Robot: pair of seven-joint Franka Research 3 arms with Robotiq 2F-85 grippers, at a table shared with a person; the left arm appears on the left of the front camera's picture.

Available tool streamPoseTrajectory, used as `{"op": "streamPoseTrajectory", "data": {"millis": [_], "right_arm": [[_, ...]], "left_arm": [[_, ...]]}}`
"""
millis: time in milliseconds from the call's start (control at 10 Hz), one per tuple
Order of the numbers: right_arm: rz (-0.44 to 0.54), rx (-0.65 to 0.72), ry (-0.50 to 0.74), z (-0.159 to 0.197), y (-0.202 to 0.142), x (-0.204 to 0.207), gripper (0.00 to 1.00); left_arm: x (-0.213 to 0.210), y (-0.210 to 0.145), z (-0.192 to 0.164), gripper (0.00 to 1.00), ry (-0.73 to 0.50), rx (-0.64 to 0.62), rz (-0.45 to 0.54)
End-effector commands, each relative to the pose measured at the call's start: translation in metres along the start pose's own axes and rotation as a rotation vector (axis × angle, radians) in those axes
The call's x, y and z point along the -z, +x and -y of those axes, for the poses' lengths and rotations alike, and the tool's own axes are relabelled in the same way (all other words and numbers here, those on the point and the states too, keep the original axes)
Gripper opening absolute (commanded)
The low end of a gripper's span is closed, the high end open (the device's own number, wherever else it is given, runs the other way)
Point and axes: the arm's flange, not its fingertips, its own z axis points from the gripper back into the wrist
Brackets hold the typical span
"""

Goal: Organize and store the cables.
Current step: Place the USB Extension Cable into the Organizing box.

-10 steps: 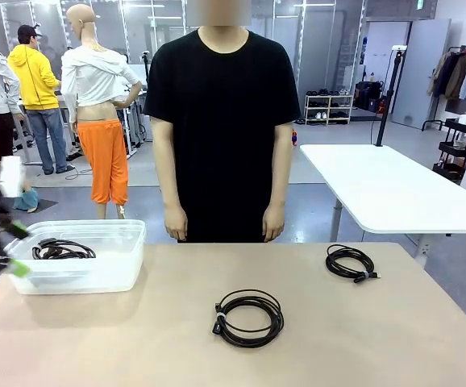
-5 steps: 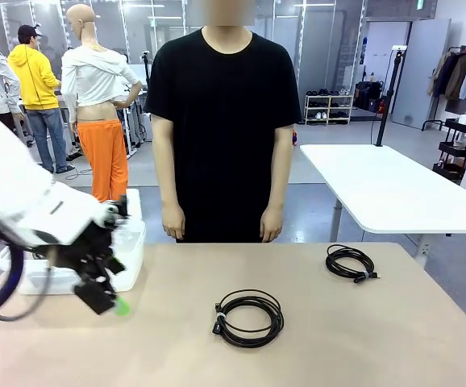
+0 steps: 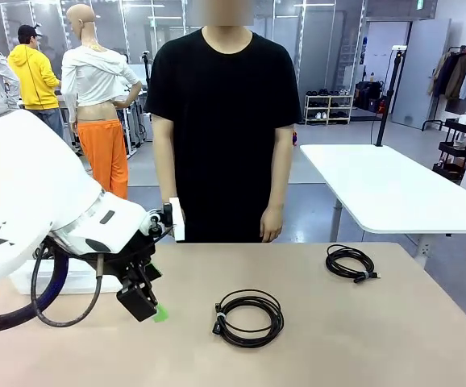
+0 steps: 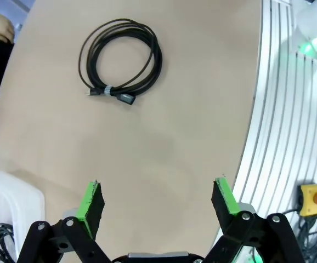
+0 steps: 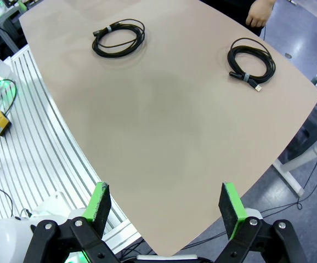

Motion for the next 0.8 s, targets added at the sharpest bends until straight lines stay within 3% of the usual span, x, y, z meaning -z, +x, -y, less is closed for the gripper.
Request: {"op": "streamPoseTrajectory", "data": {"millis": [0, 200, 300, 600, 700], "right_arm": [[0.012, -0.007, 0.000, 0.000, 0.000, -0.001, 1.00], [0.012, -0.007, 0.000, 0.000, 0.000, -0.001, 1.00], [0.012, -0.007, 0.000, 0.000, 0.000, -0.001, 1.00], [0.012, -0.007, 0.000, 0.000, 0.000, -0.001, 1.00], [0.012, -0.007, 0.000, 0.000, 0.000, -0.001, 1.00]], "left_arm": [[-0.004, -0.010, 0.003, 1.00, 0.013, -0.006, -0.010], [-0.003, -0.001, -0.002, 1.00, 0.005, -0.005, 0.004], [0.022, 0.025, -0.012, 1.00, 0.012, -0.169, -0.159], [0.059, 0.089, -0.025, 1.00, -0.030, -0.397, -0.308], [0.070, 0.100, -0.035, 1.00, 0.007, -0.563, -0.358]]}}
